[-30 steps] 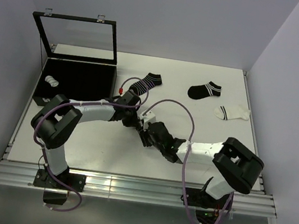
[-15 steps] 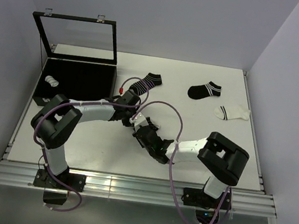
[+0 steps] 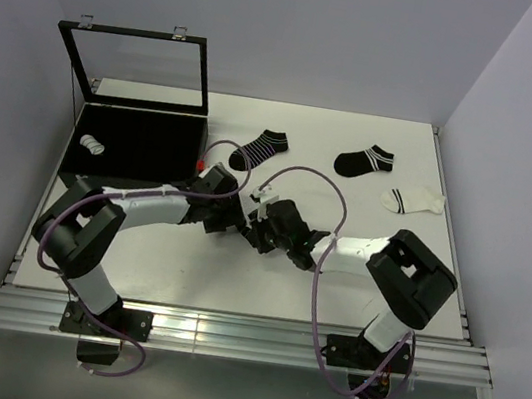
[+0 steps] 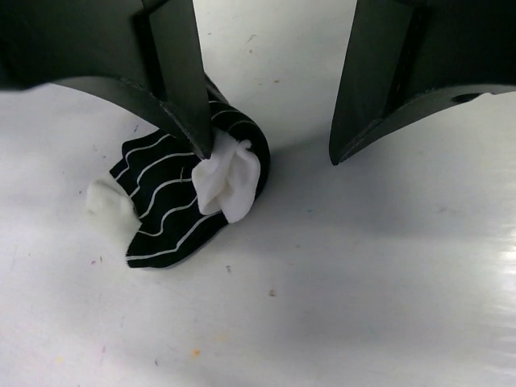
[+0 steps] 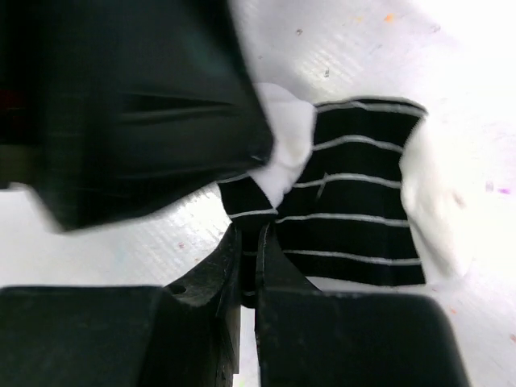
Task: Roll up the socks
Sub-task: Roll the sock at the center of the board.
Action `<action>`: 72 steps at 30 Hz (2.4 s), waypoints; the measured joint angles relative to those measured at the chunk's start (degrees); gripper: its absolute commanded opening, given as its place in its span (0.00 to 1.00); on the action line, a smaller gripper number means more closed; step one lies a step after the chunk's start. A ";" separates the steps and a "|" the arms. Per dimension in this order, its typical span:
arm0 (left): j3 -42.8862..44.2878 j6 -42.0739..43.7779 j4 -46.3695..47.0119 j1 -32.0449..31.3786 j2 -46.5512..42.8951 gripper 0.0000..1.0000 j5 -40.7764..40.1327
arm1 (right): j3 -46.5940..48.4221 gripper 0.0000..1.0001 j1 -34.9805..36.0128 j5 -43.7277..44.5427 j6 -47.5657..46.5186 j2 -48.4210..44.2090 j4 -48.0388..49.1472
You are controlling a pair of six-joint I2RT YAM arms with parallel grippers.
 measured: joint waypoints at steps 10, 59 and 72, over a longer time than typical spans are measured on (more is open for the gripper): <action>-9.88 -2.75 5.68 0.66 -9.05 0.66 -2.75 | 3.04 0.00 -12.66 -29.75 9.90 5.55 -0.17; -0.96 -0.87 8.52 -0.13 2.71 0.13 0.66 | 3.50 0.52 -13.73 -19.04 8.57 -8.96 -9.38; 4.72 3.08 0.15 -0.22 4.48 0.13 0.79 | -2.71 0.56 6.08 11.96 -8.00 -8.07 -0.39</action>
